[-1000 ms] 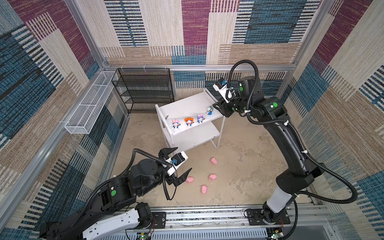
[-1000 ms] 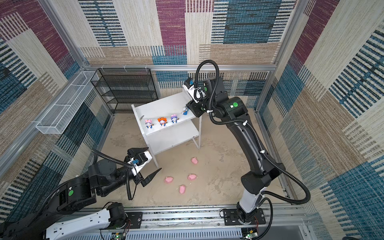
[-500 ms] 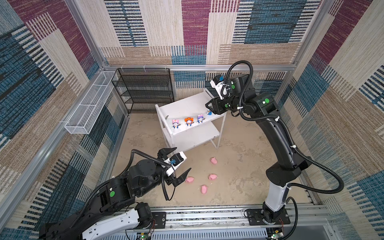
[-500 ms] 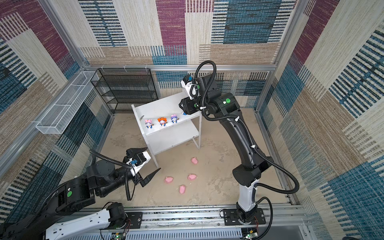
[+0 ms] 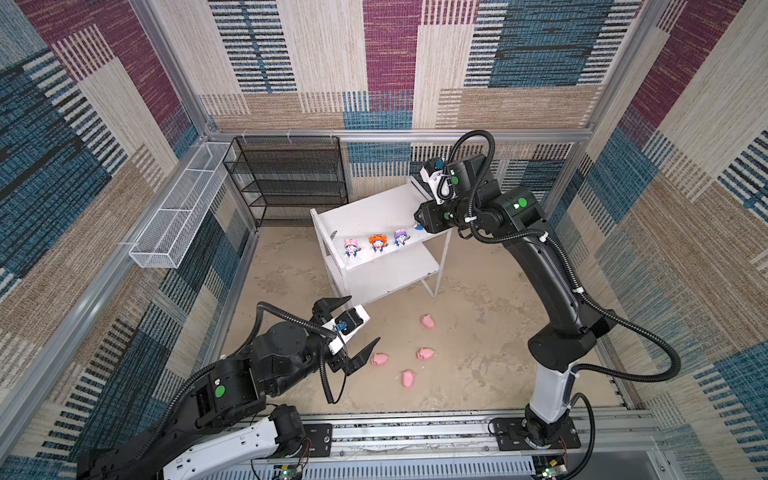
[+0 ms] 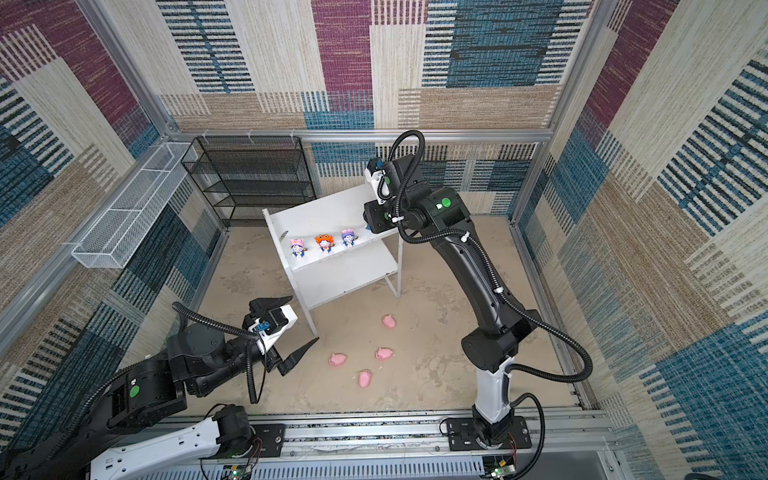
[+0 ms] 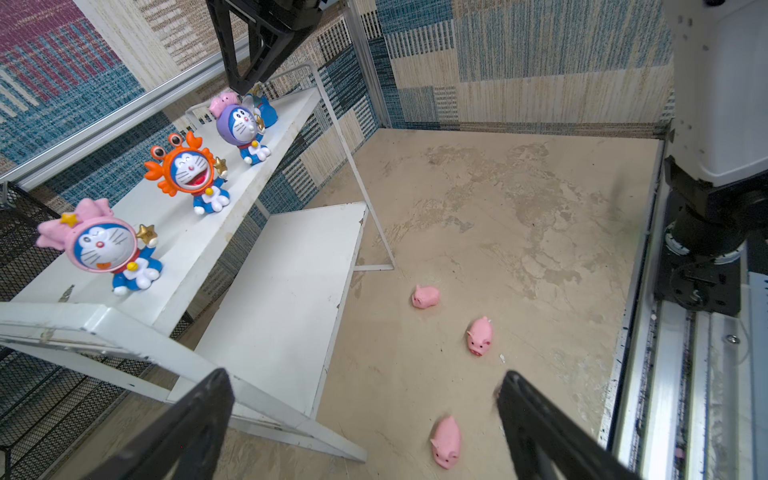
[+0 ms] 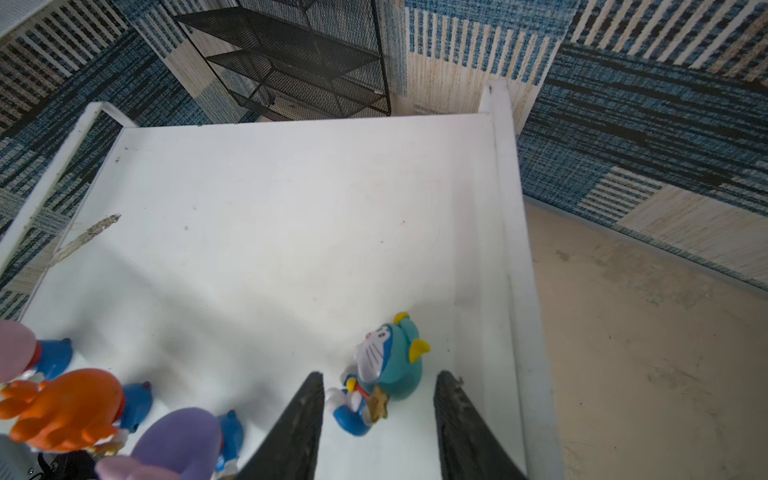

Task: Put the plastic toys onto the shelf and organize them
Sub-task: 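Open the right gripper to release the teal figure on the shelf, then close the right gripper on the teal figure and lift it off the shelf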

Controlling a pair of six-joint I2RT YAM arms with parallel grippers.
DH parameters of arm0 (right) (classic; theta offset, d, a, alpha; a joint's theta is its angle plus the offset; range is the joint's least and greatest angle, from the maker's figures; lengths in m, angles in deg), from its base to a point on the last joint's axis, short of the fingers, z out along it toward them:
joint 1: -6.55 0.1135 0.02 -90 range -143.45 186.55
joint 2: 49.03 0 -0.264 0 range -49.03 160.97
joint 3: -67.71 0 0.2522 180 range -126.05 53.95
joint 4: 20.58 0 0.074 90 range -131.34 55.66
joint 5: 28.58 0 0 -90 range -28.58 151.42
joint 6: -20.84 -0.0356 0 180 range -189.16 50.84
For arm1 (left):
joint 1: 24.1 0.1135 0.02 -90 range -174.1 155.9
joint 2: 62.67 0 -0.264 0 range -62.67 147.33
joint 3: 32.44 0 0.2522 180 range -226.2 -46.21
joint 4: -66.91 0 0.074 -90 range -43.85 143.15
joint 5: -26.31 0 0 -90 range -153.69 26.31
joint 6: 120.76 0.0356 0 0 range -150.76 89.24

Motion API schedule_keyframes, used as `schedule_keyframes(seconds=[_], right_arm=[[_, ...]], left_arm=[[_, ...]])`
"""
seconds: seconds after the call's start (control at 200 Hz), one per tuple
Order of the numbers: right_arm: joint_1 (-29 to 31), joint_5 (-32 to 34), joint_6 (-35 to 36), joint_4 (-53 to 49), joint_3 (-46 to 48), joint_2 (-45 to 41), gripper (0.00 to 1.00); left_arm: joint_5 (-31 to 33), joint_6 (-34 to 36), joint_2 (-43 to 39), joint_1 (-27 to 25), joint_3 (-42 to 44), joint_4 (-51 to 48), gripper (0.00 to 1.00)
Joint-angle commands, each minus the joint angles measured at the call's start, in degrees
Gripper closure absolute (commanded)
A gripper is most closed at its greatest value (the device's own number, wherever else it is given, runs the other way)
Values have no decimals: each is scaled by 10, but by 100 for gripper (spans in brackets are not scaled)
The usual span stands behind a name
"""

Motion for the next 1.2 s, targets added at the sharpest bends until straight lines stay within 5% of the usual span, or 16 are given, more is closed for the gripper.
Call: schedule_keyframes(seconds=[0.0,0.421,0.902,1.197], right_arm=[[0,9,-7,9,6,-2,55],[0,-14,-4,29,15,1,77],[0,-15,5,48,25,-7,88],[-6,-39,13,169,163,-95,95]], left_arm=[[-5,5,-1,1,1,16,1],[-2,4,-7,1,1,14,1],[-2,4,-6,2,3,14,1],[-3,5,-1,2,4,19,1]])
